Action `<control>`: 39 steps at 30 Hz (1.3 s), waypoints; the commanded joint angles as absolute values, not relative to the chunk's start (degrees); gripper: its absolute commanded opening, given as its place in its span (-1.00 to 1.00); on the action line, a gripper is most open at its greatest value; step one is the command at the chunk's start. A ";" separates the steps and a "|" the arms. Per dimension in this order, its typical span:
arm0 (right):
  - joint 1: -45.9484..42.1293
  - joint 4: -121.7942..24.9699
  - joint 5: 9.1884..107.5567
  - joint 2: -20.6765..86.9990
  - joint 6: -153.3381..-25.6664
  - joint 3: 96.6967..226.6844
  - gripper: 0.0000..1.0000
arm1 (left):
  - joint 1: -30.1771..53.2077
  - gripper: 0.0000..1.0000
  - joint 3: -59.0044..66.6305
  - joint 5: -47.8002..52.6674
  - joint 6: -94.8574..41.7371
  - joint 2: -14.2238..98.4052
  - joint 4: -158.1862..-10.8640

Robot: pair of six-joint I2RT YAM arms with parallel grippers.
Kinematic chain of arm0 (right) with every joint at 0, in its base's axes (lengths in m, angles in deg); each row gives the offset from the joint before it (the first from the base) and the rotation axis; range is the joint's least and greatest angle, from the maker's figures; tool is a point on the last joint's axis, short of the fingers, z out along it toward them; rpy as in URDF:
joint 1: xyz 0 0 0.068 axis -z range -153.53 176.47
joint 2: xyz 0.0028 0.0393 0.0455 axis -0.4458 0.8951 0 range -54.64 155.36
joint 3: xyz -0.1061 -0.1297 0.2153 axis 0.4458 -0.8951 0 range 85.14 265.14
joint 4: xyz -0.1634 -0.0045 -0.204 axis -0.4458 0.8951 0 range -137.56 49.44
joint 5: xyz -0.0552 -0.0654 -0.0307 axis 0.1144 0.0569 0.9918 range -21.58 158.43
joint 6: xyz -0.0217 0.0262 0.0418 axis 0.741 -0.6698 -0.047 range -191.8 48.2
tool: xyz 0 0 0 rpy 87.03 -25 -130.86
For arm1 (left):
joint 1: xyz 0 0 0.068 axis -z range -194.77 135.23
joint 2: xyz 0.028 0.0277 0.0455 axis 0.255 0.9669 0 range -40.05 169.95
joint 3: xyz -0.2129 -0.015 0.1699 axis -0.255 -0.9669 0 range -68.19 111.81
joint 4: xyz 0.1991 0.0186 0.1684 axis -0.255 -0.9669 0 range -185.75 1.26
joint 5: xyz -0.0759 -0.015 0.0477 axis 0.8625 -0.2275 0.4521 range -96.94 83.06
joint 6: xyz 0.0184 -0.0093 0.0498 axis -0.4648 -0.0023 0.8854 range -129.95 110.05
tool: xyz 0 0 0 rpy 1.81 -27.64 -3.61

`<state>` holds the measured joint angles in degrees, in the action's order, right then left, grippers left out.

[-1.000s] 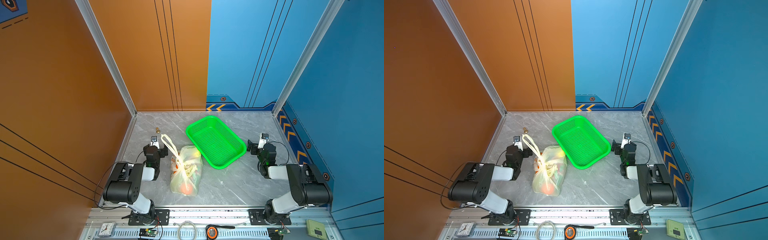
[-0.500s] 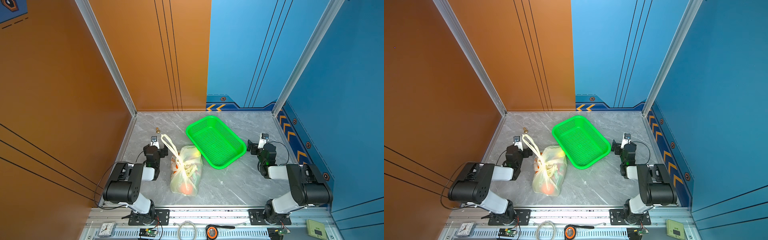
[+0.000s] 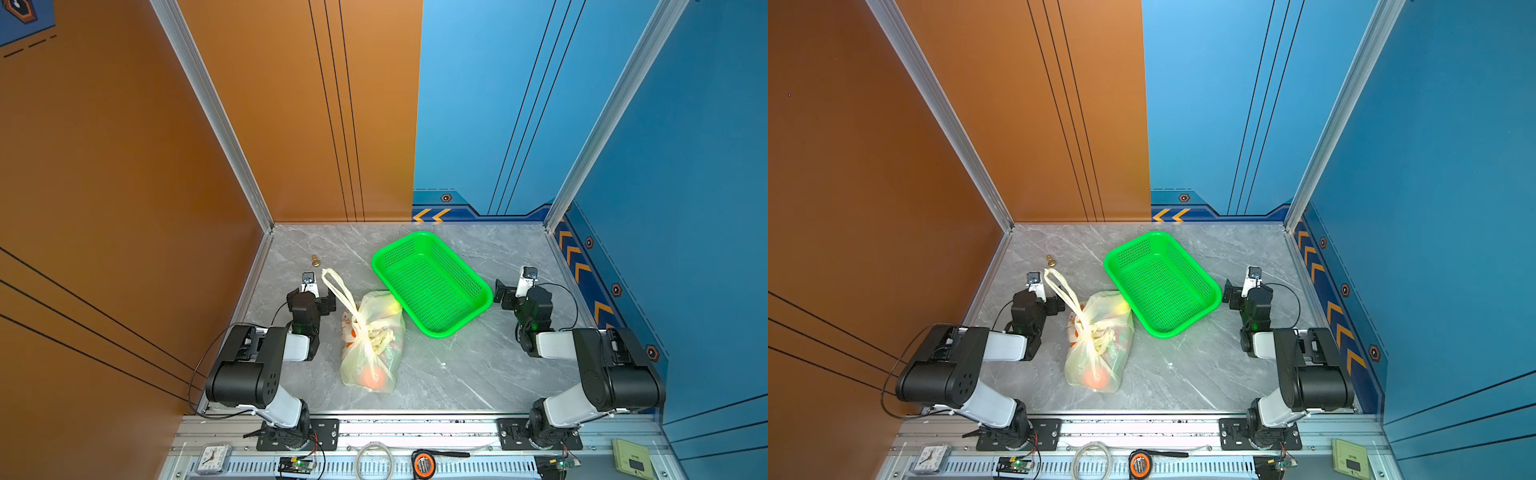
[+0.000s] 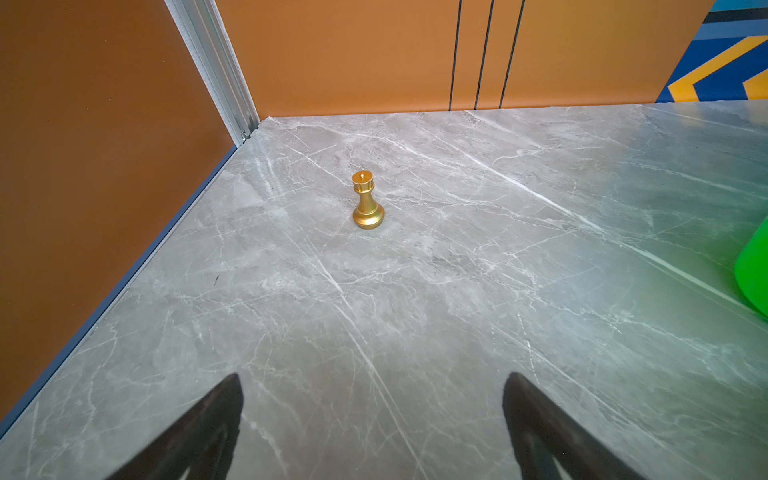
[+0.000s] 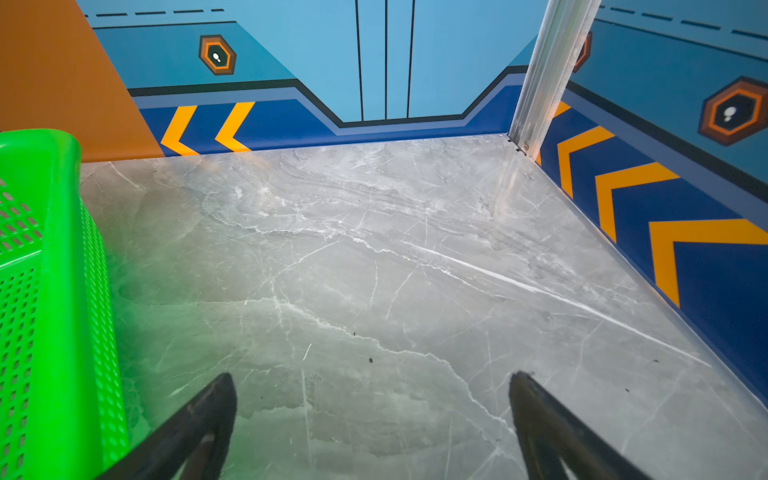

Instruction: Untie the knot of the plastic bag and take out the fruit

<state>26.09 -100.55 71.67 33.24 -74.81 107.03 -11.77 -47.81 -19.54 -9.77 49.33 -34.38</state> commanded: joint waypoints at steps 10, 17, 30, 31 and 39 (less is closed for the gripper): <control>25.86 -94.62 73.32 30.95 -75.85 108.28 1.00 | -12.23 0.96 -46.28 -19.28 -9.59 48.24 -36.70; 24.15 -58.95 77.15 21.56 -75.91 124.01 1.00 | -13.10 0.96 -37.60 -19.69 -11.52 38.01 -60.08; 1.10 -23.64 67.48 20.16 -76.60 144.48 1.00 | -16.09 0.96 -30.97 -11.74 -25.15 22.47 -91.49; -0.97 -22.46 66.62 21.18 -76.86 145.40 1.00 | -16.72 0.96 -31.69 -10.67 -26.65 21.35 -92.51; -12.99 -19.09 63.90 31.41 -77.49 152.21 0.87 | -17.59 0.96 -37.10 -6.14 -34.00 12.50 -98.61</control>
